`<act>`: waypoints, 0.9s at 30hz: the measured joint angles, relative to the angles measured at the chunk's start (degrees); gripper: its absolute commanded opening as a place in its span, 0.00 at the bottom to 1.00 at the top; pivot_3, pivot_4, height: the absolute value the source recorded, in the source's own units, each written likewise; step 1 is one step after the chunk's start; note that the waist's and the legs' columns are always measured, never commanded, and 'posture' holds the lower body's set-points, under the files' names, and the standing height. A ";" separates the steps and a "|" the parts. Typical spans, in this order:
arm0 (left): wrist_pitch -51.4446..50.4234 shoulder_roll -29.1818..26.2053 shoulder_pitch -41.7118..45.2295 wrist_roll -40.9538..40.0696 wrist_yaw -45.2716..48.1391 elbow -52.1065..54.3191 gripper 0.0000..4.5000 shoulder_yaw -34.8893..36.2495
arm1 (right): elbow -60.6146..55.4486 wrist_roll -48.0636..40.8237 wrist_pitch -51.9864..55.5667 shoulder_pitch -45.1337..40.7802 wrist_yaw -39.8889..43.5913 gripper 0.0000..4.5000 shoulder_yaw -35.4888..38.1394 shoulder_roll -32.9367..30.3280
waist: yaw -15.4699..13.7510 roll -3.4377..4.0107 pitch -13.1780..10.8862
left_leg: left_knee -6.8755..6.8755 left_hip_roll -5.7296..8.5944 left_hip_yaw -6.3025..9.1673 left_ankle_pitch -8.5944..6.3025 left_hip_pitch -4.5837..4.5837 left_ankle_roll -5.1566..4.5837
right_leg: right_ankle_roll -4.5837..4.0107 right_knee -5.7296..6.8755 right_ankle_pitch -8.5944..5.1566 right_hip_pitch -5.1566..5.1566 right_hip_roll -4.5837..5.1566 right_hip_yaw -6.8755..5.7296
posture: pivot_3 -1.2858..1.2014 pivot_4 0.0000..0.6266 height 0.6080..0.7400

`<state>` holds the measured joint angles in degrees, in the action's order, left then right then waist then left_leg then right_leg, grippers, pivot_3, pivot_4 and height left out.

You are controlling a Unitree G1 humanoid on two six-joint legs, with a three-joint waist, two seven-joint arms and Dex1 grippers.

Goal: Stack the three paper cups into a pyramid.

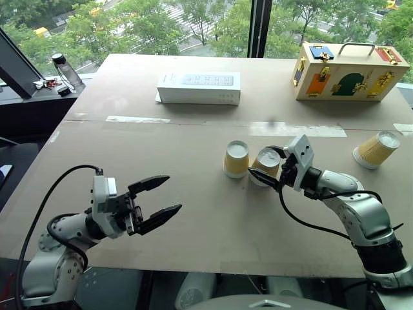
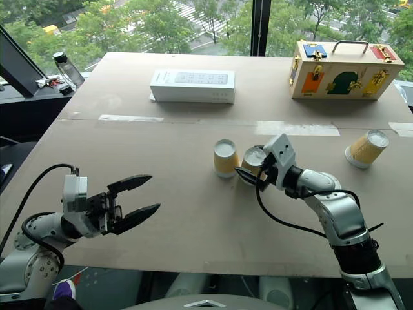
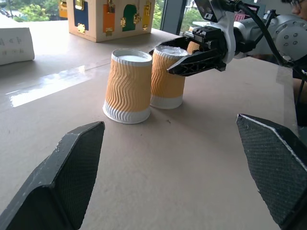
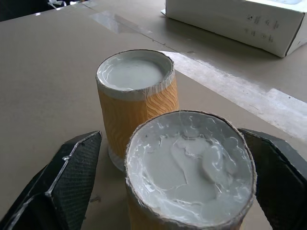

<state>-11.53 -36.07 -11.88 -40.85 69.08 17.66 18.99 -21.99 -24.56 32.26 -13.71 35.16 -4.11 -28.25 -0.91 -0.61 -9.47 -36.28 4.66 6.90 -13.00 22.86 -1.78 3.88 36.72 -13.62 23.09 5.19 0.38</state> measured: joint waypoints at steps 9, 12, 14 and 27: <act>-5.54 -0.17 7.15 -3.25 -2.59 6.63 1.00 -6.15 | -10.52 -11.23 1.40 4.93 -1.53 0.98 24.24 -7.21 | 0.12 -0.01 0.00 | 0.00 0.00 -0.04 0.00 -0.01 -0.01 | 0.18 0.01 0.10 -0.06 -0.02 -0.03 | 0.52 0.24 1.00; -7.42 -0.19 10.27 -4.52 -3.65 8.15 1.00 -7.42 | -6.67 -6.33 2.22 5.01 -5.99 0.98 26.57 -10.57 | 0.22 -0.03 0.02 | 0.00 0.00 -0.11 0.00 -0.04 -0.01 | 0.12 0.02 0.07 -0.06 -0.04 -0.02 | 0.52 0.24 1.00; -8.98 -0.21 12.52 -6.01 -4.19 9.33 1.00 -8.45 | -0.49 -0.87 2.08 5.71 -9.20 0.98 26.62 -12.21 | 0.15 -0.02 0.01 | 0.00 0.00 -0.17 0.01 -0.04 -0.01 | 0.13 0.02 0.08 -0.05 -0.03 0.01 | 0.52 0.24 1.00; -11.90 -0.60 15.08 -9.88 -5.35 12.72 1.00 -8.61 | 18.88 5.21 0.31 -0.81 -17.27 0.98 27.81 -9.45 | 0.36 0.00 -0.01 | 0.03 -0.01 -0.47 0.01 -0.04 -0.03 | 0.19 0.02 0.11 0.03 -0.06 0.34 | 0.52 0.24 1.00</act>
<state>-23.43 -36.67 3.20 -50.72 63.73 30.38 10.38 -3.11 -19.35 32.57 -14.53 17.89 23.70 -37.70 -0.55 -0.61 -9.48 -36.26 4.65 6.43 -12.98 22.82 -1.80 4.07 36.74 -13.51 23.12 5.12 0.72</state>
